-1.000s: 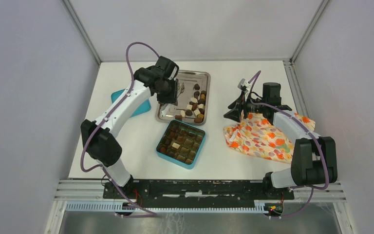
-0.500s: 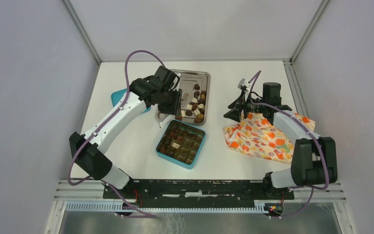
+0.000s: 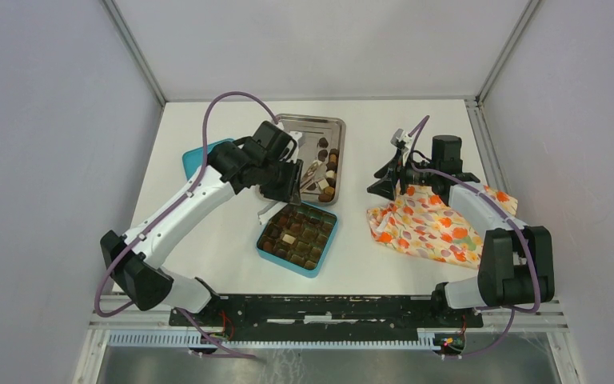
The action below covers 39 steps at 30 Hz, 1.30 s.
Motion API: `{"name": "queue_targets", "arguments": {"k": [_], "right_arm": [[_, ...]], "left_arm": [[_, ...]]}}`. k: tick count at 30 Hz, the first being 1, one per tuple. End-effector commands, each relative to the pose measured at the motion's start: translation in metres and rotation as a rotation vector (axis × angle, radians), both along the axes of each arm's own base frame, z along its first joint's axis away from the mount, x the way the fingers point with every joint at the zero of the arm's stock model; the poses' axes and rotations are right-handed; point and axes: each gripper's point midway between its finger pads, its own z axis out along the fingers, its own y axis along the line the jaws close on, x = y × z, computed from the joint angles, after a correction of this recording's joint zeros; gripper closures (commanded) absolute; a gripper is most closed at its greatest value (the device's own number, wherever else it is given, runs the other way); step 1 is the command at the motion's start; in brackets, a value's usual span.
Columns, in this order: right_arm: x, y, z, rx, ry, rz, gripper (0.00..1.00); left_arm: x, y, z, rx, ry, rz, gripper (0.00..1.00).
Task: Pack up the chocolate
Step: Place the fake chocolate in the packing box.
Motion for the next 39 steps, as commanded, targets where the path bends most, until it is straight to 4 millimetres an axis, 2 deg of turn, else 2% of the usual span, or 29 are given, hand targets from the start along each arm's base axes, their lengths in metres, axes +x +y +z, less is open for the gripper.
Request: {"name": "queue_targets", "arguments": {"k": [1, 14, 25, 39], "right_arm": [[0.000, 0.001, 0.013, 0.021, -0.053, 0.013, 0.32], [0.000, 0.002, 0.013, 0.023, -0.053, 0.013, 0.32], [0.000, 0.002, 0.013, 0.026, -0.045, 0.010, 0.32], [0.001, 0.006, 0.009, 0.022, -0.030, 0.018, 0.33]], "left_arm": [[-0.014, -0.002, 0.013, -0.033, -0.040, -0.063, 0.98], [-0.052, -0.001, 0.009, -0.012, -0.003, -0.120, 0.98], [-0.067, -0.006, 0.000, 0.026, -0.006, -0.164, 0.98], [-0.079, 0.002, -0.019, 0.082, 0.008, -0.182, 0.98]]}}
